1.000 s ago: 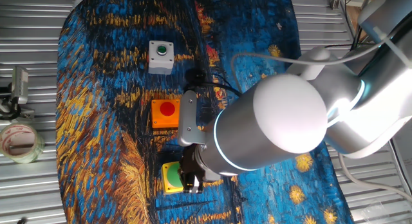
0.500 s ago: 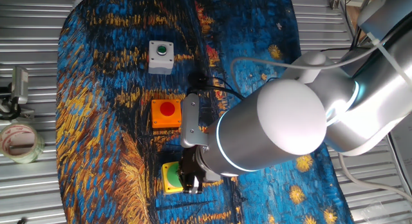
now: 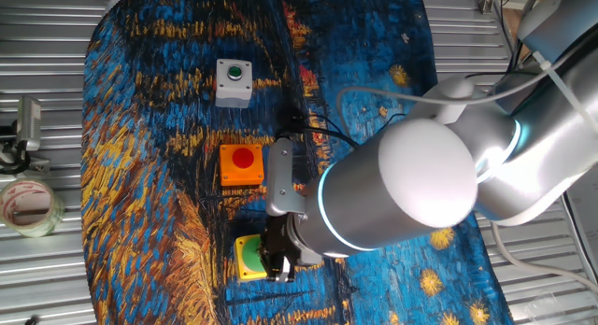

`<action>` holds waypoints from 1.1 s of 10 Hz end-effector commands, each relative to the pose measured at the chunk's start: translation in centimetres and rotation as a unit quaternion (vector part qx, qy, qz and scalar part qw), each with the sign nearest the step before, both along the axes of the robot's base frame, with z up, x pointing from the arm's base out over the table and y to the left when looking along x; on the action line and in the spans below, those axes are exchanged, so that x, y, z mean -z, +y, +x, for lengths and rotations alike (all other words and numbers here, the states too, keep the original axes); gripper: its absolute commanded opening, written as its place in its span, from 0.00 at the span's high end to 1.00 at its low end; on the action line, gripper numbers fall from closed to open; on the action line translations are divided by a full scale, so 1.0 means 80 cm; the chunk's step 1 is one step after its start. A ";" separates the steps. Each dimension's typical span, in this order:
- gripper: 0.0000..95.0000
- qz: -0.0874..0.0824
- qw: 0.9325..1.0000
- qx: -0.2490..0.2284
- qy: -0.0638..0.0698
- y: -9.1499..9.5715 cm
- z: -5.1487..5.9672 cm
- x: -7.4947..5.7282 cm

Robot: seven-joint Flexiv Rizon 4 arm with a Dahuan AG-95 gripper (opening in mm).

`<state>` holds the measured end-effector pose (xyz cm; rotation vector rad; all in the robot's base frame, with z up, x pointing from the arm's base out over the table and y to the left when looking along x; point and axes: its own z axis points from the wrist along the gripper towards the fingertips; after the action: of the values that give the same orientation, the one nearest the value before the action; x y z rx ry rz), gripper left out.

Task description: Press three buttons from left to right in sequence

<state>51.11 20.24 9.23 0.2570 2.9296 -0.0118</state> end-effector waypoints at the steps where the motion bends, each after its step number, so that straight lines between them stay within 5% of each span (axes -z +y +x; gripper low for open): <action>1: 1.00 0.001 1.000 0.000 0.008 0.002 0.001 0.000; 9: 1.00 -0.003 1.000 0.000 0.009 0.003 0.002 0.000; 11: 1.00 0.001 1.000 -0.001 0.018 0.003 0.004 -0.010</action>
<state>51.52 20.27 9.73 0.2581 2.9559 -0.0154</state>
